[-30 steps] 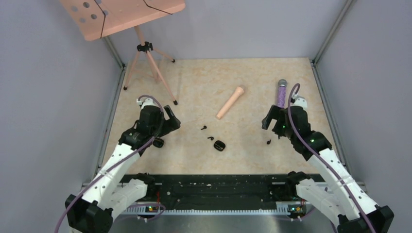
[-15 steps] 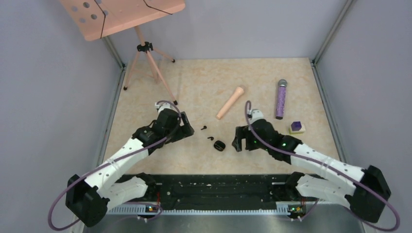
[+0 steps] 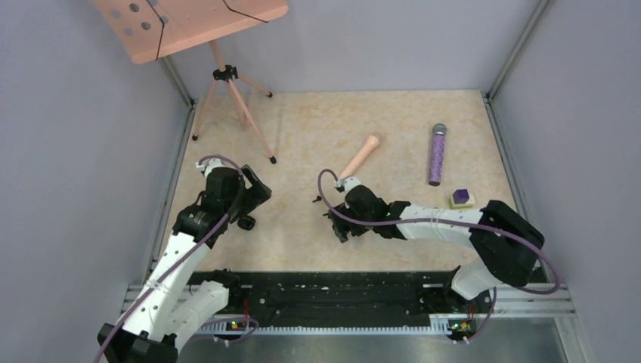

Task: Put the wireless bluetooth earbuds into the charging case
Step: Pick up the charging case from the center of the board.

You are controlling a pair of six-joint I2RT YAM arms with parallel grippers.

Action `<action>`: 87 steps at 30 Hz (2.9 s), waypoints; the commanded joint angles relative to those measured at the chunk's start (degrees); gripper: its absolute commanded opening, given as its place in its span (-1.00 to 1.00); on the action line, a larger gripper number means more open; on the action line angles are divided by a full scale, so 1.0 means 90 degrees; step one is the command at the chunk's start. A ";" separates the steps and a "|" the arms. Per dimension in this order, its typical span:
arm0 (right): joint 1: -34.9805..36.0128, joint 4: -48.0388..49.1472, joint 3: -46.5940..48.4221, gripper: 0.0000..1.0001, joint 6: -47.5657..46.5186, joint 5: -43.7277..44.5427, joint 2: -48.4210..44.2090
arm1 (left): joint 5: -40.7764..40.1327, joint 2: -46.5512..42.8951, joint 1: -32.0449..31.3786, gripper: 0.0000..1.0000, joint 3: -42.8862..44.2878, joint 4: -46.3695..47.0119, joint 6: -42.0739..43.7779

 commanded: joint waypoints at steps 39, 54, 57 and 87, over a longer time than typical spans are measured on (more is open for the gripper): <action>0.0171 0.0134 0.0451 0.15 -0.1073 -0.0614 0.0724 | 0.2717 0.1235 -0.0915 0.88 -0.1317 0.2689 -0.1311; 0.0114 -0.0022 0.0786 0.41 -0.1368 -0.1165 0.1042 | 0.2697 0.1199 -0.1059 0.87 -0.1687 0.2805 -0.1681; 0.0086 -0.0235 0.0851 0.57 -0.1466 -0.0710 0.1073 | 0.2608 0.1121 -0.1062 0.87 -0.1746 0.2757 -0.1751; -0.0174 0.0037 0.0362 0.28 -0.1547 -0.1616 0.1022 | 0.2616 0.1076 -0.1057 0.85 -0.1811 0.2824 -0.1619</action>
